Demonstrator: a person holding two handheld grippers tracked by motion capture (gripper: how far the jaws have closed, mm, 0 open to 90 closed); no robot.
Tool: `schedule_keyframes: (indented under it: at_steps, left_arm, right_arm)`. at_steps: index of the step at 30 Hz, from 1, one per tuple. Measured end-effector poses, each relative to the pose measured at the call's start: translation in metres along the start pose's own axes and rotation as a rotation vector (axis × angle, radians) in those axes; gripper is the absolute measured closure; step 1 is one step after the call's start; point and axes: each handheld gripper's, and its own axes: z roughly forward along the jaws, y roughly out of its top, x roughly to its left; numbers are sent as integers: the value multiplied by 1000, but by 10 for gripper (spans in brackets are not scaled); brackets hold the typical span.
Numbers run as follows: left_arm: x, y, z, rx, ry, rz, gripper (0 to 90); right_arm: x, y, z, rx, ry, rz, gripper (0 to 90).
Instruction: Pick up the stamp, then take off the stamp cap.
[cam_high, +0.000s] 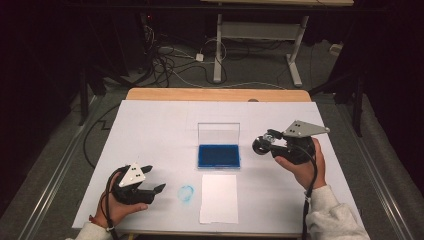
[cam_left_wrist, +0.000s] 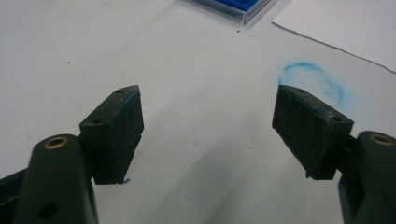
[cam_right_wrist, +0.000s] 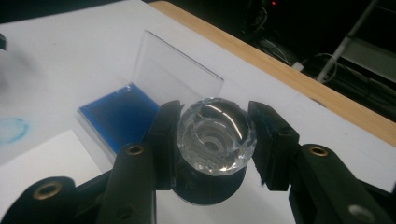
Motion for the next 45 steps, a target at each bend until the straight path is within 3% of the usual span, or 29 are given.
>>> schedule_keyframes:
  at_steps: [7,12,16,17,20,24,31,35,40,42,45]
  left_arm:
    - [-3,0,2,14,-1,12,226]
    - [-6,2,3,16,-5,22,225]
    - [-12,6,5,19,-12,36,225]
    - [-14,7,6,22,-9,43,225]
    - [-21,12,11,25,-22,52,225]
    - [-31,25,18,-19,-66,62,223]
    - [-57,56,39,-75,-161,119,207]
    - [-68,72,49,-100,-176,153,207]
    - [-77,83,58,-134,-206,145,208]
    - [-78,87,60,-160,-204,158,209]
    - [-80,88,60,-170,-200,139,245]
  right_arm:
    - [18,9,3,-38,73,7,567]
    - [37,16,6,-47,130,-19,567]
    - [47,19,9,-52,168,-29,567]
    - [54,20,11,-56,197,-29,567]
    - [60,20,13,-59,214,-38,567]
    - [71,18,16,-60,238,-31,567]
    - [87,18,27,-80,315,5,567]
    - [99,18,32,-82,356,11,567]
    - [105,18,33,-94,374,22,567]
    - [107,17,35,-88,384,21,567]
    - [108,16,37,-84,392,25,567]
